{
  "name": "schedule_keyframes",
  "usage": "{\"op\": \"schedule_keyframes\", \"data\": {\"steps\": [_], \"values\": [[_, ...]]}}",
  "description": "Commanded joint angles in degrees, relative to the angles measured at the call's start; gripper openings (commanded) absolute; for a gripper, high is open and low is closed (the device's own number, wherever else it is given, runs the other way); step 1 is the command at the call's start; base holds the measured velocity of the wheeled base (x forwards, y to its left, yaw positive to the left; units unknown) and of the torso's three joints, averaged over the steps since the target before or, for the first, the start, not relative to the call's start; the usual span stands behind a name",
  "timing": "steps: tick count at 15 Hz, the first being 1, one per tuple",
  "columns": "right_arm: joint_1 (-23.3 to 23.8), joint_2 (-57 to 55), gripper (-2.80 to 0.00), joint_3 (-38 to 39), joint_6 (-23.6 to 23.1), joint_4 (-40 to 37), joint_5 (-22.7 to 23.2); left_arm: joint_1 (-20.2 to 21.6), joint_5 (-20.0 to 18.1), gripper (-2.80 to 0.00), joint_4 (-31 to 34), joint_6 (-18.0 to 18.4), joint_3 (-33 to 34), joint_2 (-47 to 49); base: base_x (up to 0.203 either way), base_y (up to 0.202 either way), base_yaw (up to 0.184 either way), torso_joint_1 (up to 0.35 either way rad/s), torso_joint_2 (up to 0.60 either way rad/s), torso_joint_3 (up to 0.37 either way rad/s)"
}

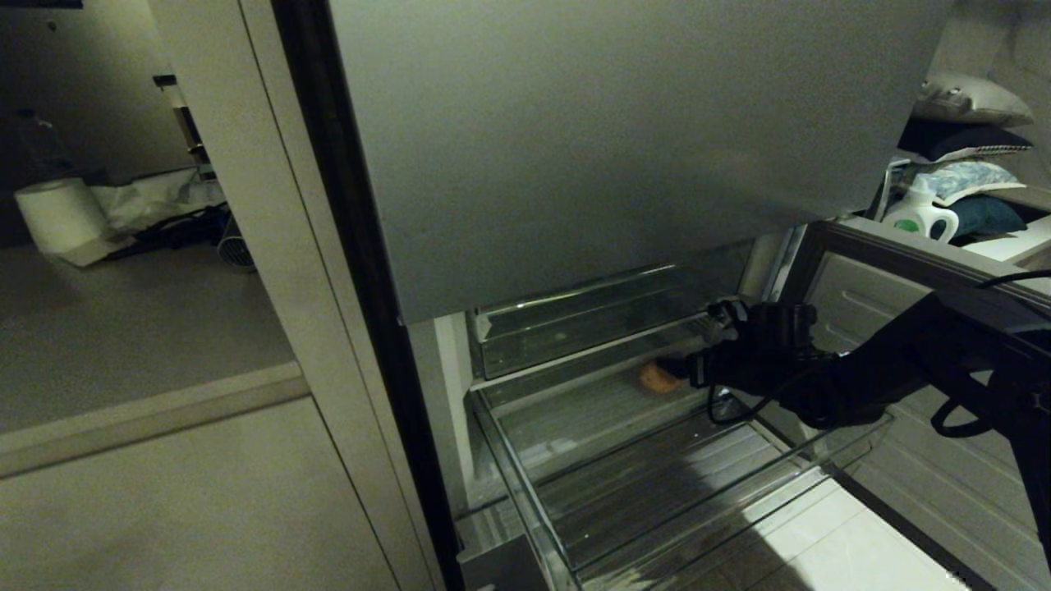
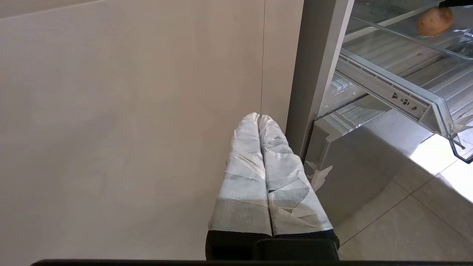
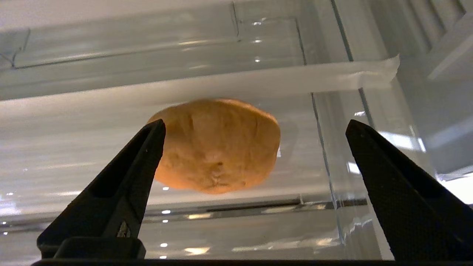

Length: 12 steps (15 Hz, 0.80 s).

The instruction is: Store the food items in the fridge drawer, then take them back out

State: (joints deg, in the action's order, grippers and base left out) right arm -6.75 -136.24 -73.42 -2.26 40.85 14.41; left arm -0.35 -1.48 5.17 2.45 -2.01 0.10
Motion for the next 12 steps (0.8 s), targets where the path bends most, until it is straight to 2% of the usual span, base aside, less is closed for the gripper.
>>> {"op": "schedule_keyframes", "data": {"steps": [1,6,10,12], "values": [[-0.10,-0.35,0.00,-1.22,-0.03,0.18,-0.07,0.00,-0.01,-2.80,0.02,0.01,-0.01,0.08,0.000,0.000,0.000,0.000,0.00,0.000],[-0.36,-3.34,0.00,-5.41,-0.03,-0.16,-3.92,0.00,-0.01,-2.80,0.02,0.01,-0.01,0.08,0.000,0.000,0.000,0.000,0.00,0.000],[-0.37,-2.96,0.00,-5.59,-0.27,-4.08,-4.00,0.00,-0.01,-2.80,0.02,0.01,-0.01,0.08,0.000,0.000,0.000,0.000,0.00,0.000],[-0.12,-2.45,0.00,-5.04,-2.65,-6.41,-3.95,0.00,-0.01,-2.80,0.02,0.01,-0.01,0.08,0.000,0.000,0.000,0.000,0.00,0.000]]}}
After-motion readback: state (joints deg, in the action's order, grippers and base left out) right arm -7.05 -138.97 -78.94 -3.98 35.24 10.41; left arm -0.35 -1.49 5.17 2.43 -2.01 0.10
